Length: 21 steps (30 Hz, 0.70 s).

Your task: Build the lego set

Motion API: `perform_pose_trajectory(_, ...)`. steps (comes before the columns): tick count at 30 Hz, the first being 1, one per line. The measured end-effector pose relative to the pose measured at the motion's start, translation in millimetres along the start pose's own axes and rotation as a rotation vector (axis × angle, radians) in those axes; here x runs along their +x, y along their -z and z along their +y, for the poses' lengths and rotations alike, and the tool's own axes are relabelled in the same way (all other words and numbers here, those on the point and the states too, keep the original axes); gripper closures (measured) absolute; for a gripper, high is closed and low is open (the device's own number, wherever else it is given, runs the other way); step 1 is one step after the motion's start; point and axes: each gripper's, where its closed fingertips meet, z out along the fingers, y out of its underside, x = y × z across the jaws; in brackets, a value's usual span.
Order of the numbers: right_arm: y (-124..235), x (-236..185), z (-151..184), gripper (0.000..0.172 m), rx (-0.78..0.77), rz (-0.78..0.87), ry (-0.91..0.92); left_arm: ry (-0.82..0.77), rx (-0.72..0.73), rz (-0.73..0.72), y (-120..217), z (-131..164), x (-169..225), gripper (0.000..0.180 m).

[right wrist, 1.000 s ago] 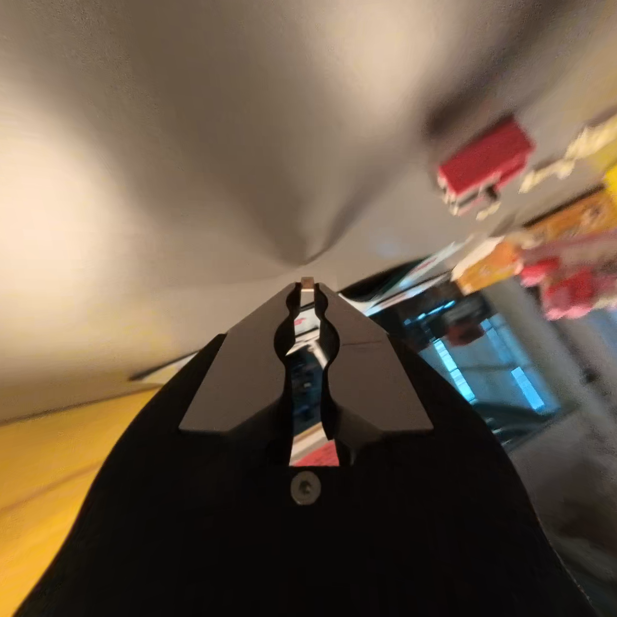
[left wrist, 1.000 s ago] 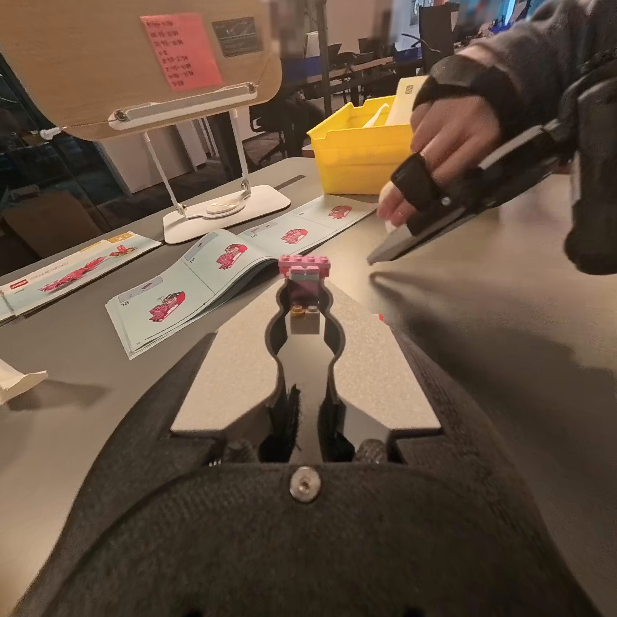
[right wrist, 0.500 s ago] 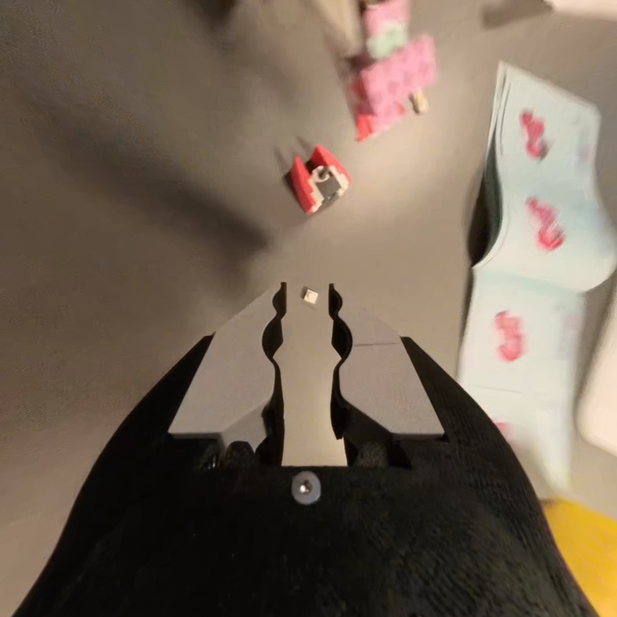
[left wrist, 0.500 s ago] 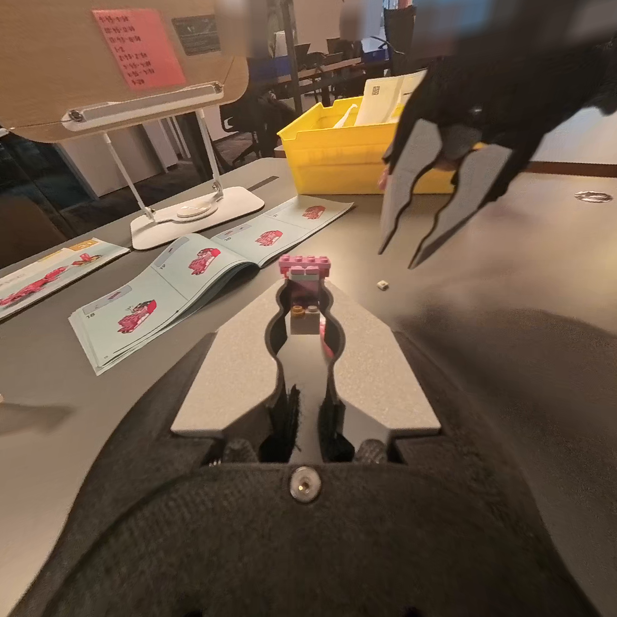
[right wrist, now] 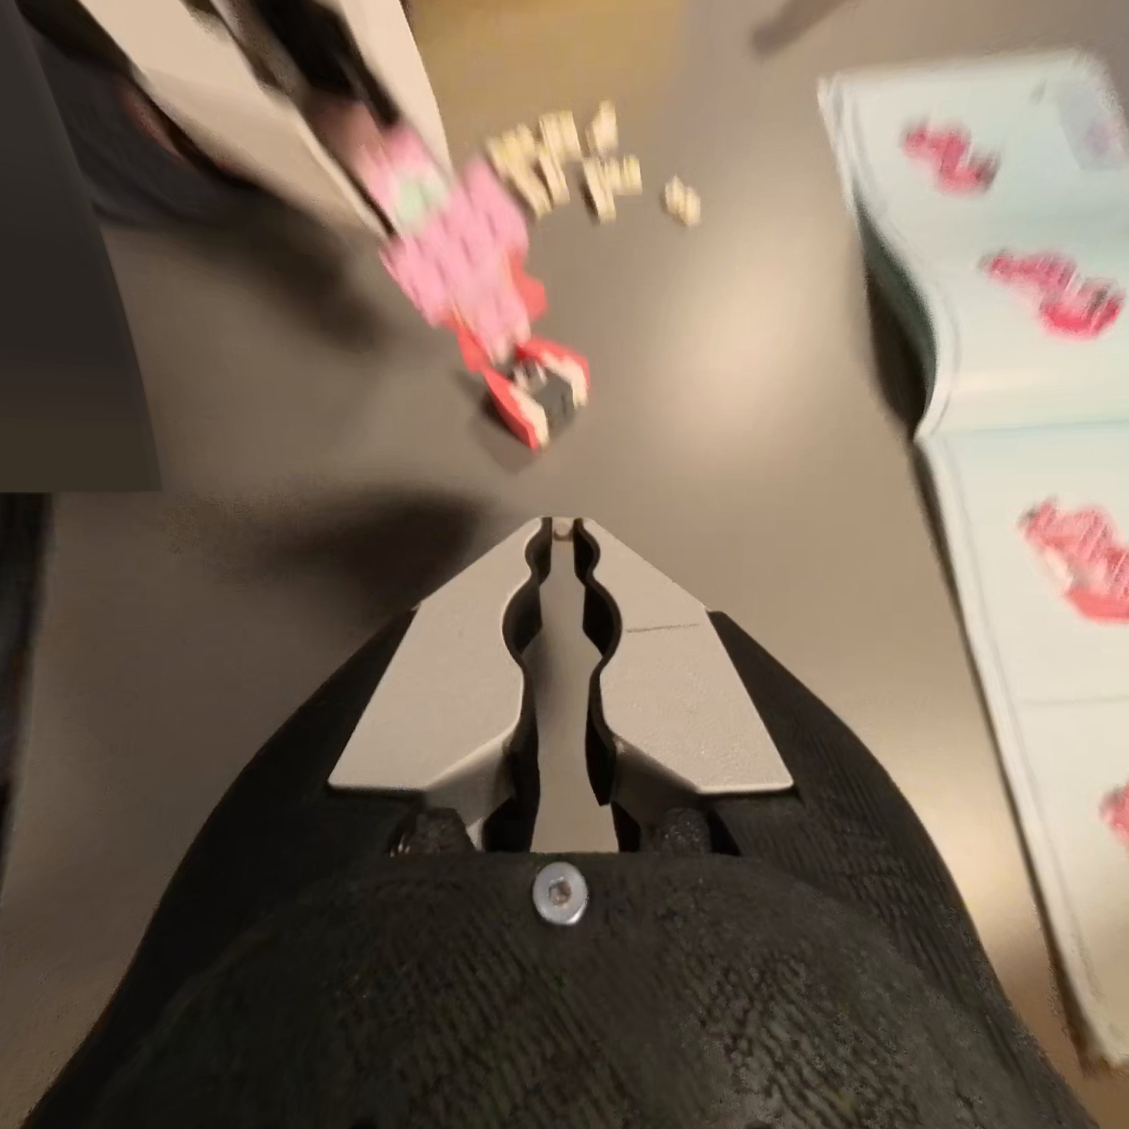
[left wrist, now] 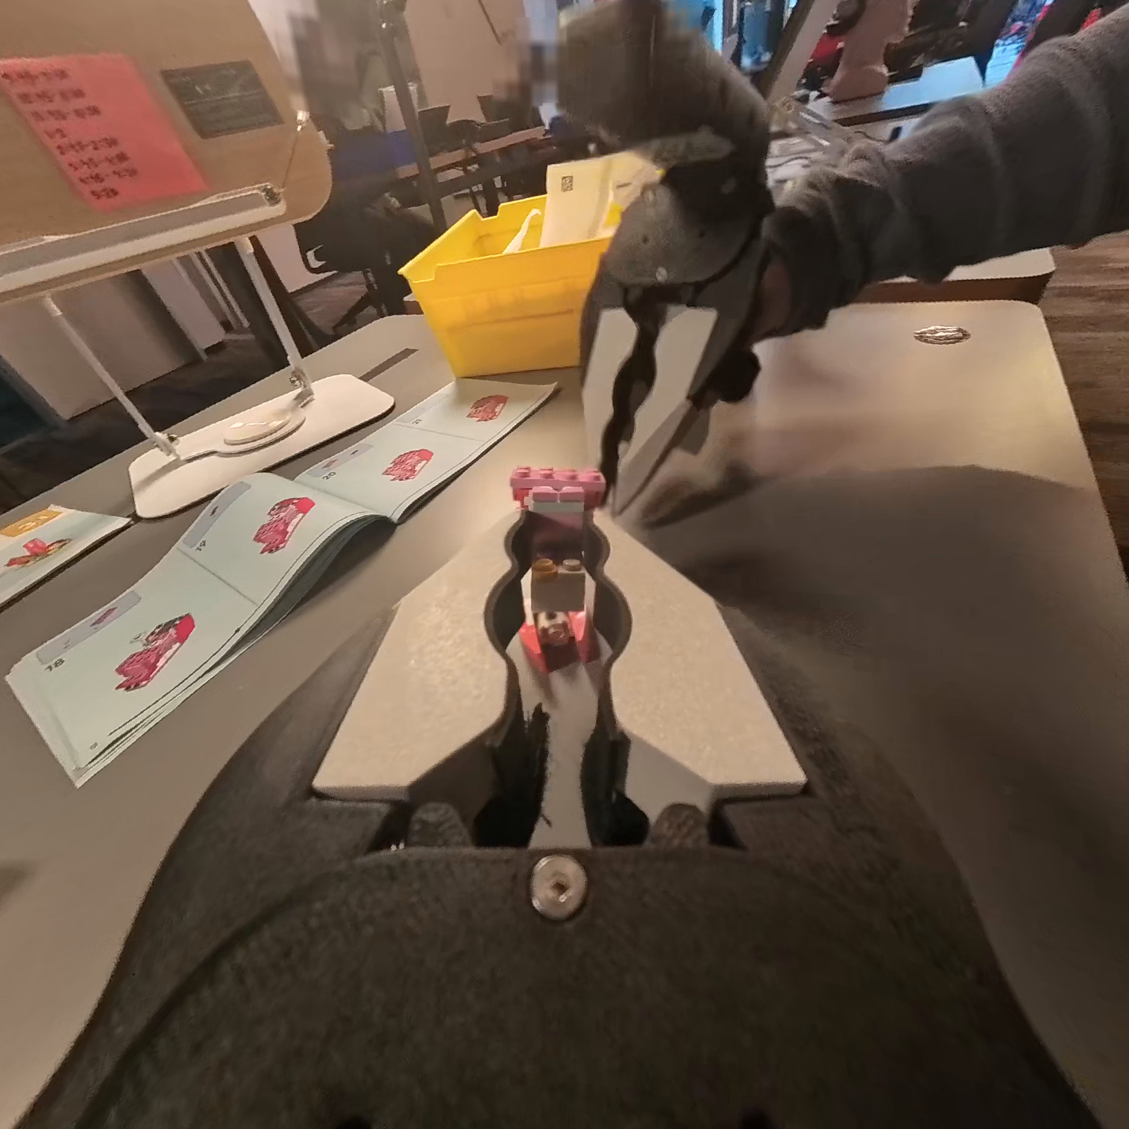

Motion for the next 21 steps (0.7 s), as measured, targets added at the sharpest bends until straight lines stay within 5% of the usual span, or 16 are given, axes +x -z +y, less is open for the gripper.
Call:
perform_pose_trajectory(3, 24.8, -25.5, -57.6, 0.167, 0.211, -0.121, 0.099, 0.014, 0.049, 0.075, 1.2, -7.2, 10.9, 0.165)
perform_pose_trajectory(6, 31.8, -50.3, -79.5, 0.167, 0.208, -0.184, 0.262, 0.032, 0.109, 0.178, 3.6, -16.1, 26.1, 0.165)
perform_pose_trajectory(21, 20.0, -71.9, -80.8, 0.167, 0.022, -0.203, 0.480, 0.044, 0.152, 0.234, 6.0, -22.2, 33.9, 0.165)
